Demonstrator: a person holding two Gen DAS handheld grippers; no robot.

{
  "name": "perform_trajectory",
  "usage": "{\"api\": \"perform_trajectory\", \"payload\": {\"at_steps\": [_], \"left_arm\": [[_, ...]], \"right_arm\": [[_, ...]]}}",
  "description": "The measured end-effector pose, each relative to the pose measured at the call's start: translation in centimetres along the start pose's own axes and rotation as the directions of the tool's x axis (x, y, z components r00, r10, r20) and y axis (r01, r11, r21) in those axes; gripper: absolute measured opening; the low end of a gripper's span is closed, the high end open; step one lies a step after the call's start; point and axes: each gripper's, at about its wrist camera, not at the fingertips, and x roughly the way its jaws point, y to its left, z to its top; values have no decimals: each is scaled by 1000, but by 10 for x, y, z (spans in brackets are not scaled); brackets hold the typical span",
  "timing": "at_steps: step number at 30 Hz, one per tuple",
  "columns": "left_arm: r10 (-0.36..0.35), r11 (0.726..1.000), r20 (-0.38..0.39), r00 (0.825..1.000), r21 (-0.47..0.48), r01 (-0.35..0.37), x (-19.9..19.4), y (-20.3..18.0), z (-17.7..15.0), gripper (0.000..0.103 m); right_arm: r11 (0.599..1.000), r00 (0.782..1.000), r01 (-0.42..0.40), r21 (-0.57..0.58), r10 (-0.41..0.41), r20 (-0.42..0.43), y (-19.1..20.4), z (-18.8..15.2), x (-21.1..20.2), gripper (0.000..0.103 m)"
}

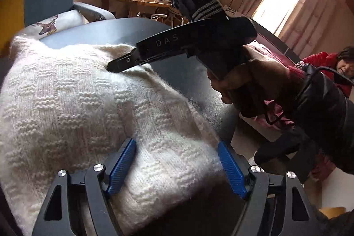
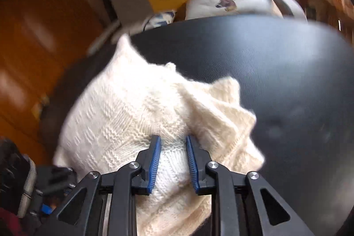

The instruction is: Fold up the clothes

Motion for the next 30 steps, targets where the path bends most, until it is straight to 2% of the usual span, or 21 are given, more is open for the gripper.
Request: {"api": "perform_trajectory", "payload": {"at_steps": [2, 4, 8, 10, 12, 16, 18, 20, 22, 24, 28, 30], "left_arm": [[-15, 1000, 15, 1000, -23, 15, -10, 3, -2, 76], [-46, 993, 71, 996, -104, 53, -32, 15, 2, 76], [13, 965, 195, 981, -258, 38, -80, 55, 11, 76], [76, 952, 223, 972, -306, -5, -94, 76, 12, 76], [113, 941, 217, 970, -338, -34, -99, 91, 6, 76], [145, 938, 196, 970, -340, -71, -92, 84, -16, 76], [145, 943, 192, 971, -325, -77, -86, 78, -25, 77], [146, 946, 166, 975, -311, -88, -81, 72, -33, 80], [98, 952, 121, 988, -300, -58, -67, 67, -39, 83], [125, 964, 88, 988, -246, -100, -56, 56, -48, 84], [116, 961, 106, 988, -262, -85, -60, 57, -51, 84], [76, 945, 141, 987, -325, -26, -71, 66, -48, 84]], "right_arm": [[1000, 999, -10, 18, 9, 33, -2, -7, -3, 15], [1000, 999, -4, 26, 3, 50, -1, -9, -5, 15], [999, 997, 43, -10, -42, 70, 19, -7, -24, 18], [997, 995, 30, -78, -23, 93, 41, -10, -48, 20], [988, 996, 3, -156, 12, 92, 64, -16, -65, 22], [950, 999, -30, -312, 26, -18, 108, -37, -64, 21], [933, 991, 23, -359, -69, -116, 108, -54, -47, 22], [916, 968, 65, -395, -153, -197, 105, -70, -32, 21], [943, 971, 73, -323, -141, -191, 84, -75, -29, 19], [963, 975, 80, -258, -130, -183, 64, -80, -26, 17], [968, 981, 88, -236, -125, -145, 66, -84, -25, 17], [974, 986, 89, -209, -116, -120, 65, -85, -26, 17]]}}
